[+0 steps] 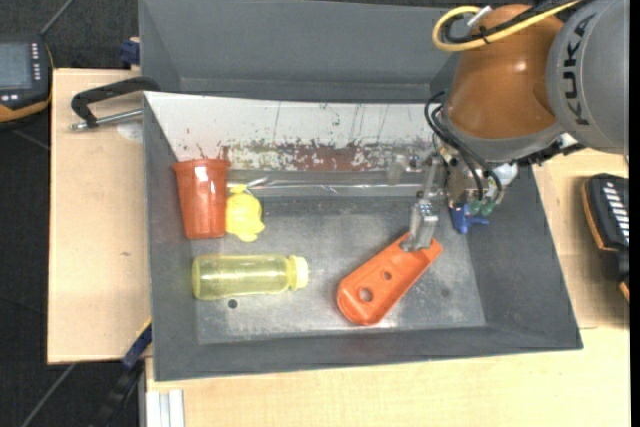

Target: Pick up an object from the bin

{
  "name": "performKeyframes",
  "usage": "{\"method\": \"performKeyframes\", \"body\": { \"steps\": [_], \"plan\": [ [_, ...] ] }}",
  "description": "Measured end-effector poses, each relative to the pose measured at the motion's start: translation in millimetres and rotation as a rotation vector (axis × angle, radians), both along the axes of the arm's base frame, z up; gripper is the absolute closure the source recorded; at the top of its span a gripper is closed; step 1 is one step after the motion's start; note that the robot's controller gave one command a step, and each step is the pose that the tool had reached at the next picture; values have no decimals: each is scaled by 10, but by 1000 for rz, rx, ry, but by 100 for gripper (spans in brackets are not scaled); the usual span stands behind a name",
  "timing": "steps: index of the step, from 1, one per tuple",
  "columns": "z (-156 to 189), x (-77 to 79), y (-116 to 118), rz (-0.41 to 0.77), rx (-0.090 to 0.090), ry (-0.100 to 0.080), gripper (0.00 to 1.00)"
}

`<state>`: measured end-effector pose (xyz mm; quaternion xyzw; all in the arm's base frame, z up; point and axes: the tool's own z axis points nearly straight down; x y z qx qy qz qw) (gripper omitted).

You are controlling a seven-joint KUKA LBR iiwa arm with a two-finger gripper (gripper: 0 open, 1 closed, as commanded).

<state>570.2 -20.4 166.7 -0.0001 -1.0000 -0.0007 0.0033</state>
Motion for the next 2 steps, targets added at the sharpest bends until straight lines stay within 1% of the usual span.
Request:
{"method": "performKeyframes", "body": {
  "steps": [1,2],
  "plan": [
    [49,16,0,1,0,-8,0],
    [-349,-242,-66,55,0,-13,0]
  ]
}}
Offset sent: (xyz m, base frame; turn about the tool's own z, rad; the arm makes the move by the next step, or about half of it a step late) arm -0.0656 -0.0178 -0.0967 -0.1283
